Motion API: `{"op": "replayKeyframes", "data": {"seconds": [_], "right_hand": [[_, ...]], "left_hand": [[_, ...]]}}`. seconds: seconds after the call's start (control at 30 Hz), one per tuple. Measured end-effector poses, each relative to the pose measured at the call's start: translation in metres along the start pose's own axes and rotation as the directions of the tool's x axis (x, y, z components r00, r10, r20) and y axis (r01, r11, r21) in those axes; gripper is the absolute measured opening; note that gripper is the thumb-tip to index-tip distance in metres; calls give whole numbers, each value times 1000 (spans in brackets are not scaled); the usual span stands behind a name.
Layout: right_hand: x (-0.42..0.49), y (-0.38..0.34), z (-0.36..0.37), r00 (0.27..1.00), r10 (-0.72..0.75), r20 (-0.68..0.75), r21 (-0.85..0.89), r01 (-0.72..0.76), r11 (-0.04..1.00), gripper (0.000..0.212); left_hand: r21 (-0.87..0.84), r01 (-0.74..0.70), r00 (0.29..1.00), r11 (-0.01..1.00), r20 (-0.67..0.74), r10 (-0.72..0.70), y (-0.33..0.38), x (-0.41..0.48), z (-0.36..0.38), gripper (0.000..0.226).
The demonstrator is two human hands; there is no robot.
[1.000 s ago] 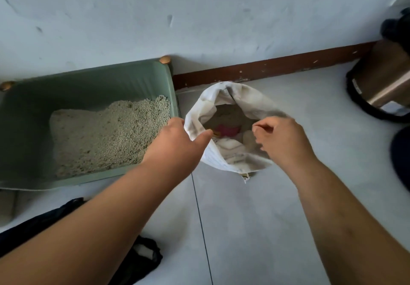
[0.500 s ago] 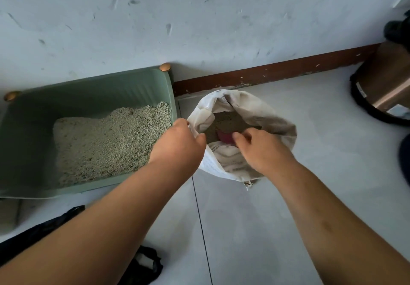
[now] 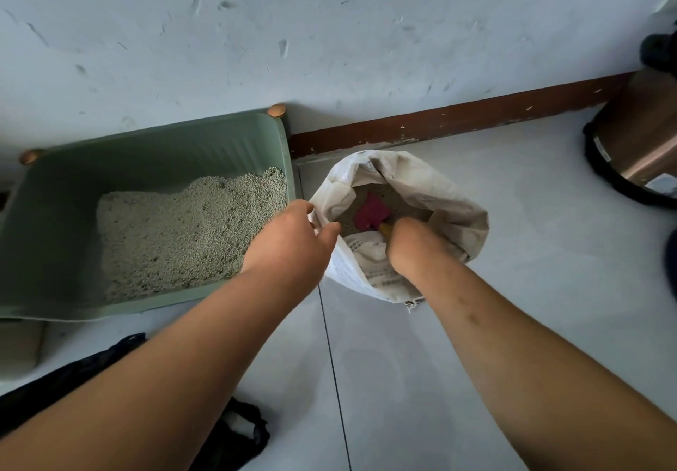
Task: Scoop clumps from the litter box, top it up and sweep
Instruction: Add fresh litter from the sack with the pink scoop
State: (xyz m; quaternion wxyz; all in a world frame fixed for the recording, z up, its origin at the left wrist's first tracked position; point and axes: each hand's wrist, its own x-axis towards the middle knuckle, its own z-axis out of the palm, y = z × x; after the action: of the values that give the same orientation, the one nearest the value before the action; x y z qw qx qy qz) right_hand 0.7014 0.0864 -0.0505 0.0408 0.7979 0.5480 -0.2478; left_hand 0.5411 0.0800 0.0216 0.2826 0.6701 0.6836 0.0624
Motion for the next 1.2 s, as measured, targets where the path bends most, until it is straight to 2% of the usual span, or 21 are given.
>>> {"op": "replayKeyframes", "data": {"seconds": [0.13, 0.23, 0.5, 0.73, 1.2], "right_hand": [[-2, 6, 1, 996, 72, -50, 210, -61, 976, 28], [-7, 15, 6, 987, 58, -149, 251, -18, 968, 28], [-45, 42, 0, 966, 14, -260, 432, 103, 896, 30], [-74, 64, -4, 967, 69, -244, 481, 59, 875, 36], [-117, 89, -2, 961, 79, -265, 498, 66, 865, 28]], "left_hand": [[6, 6, 1000, 1000, 4, -6, 0, 0, 2, 49], [18, 8, 1000, 1000, 4, -8, 0, 1, 3, 50], [18, 5, 1000, 1000, 12, -5, 1, 2, 4, 48], [47, 0, 1000, 999, 13, 0, 3, 0, 2, 47], [96, -31, 1000, 995, 5, 31, 2, -10, -2, 44]]}}
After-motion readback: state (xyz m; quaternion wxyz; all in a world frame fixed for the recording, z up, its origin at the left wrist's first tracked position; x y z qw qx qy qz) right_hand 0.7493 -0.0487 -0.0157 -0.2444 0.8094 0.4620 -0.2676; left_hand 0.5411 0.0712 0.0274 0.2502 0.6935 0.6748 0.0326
